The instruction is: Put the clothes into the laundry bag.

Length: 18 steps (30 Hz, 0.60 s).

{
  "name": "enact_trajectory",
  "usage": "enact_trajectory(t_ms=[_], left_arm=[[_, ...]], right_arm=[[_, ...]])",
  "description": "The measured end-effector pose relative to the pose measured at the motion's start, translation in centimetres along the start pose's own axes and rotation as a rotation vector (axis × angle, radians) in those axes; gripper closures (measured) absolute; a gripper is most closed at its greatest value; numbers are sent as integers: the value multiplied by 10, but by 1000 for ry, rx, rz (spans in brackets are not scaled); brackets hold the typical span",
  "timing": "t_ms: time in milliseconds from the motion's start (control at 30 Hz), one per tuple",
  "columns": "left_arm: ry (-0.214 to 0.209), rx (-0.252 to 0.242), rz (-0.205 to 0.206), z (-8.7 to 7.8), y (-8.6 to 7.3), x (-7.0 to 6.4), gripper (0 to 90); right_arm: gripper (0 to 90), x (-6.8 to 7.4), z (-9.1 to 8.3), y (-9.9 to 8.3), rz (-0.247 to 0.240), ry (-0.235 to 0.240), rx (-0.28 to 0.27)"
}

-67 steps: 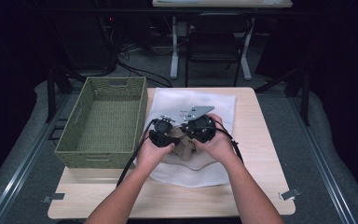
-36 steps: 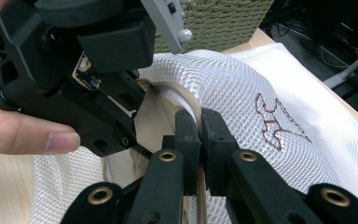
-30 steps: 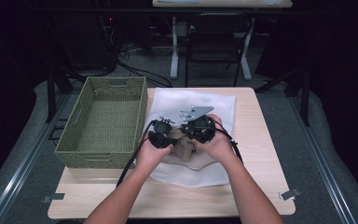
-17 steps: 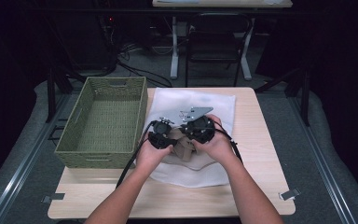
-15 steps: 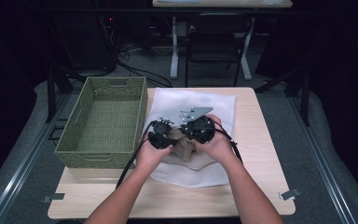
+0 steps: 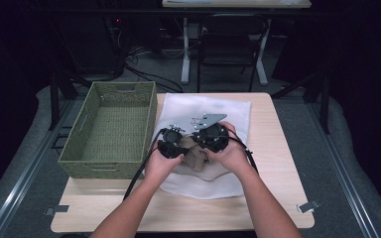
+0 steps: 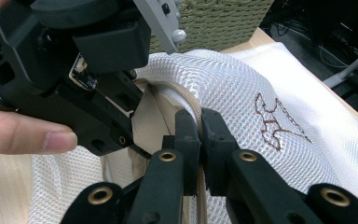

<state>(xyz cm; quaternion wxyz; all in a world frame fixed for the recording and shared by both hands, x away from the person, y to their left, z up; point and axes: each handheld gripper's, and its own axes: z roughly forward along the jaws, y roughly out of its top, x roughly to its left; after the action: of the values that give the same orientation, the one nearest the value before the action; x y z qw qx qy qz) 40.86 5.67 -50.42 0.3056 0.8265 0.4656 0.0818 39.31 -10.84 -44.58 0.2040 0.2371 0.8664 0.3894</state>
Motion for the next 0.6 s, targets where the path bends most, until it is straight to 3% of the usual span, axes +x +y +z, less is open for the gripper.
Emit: enact_trajectory(t_ms=[600], left_arm=[[-1, -8, 5, -1, -2, -1, 790]], right_arm=[[864, 0, 0, 0, 0, -2, -3]])
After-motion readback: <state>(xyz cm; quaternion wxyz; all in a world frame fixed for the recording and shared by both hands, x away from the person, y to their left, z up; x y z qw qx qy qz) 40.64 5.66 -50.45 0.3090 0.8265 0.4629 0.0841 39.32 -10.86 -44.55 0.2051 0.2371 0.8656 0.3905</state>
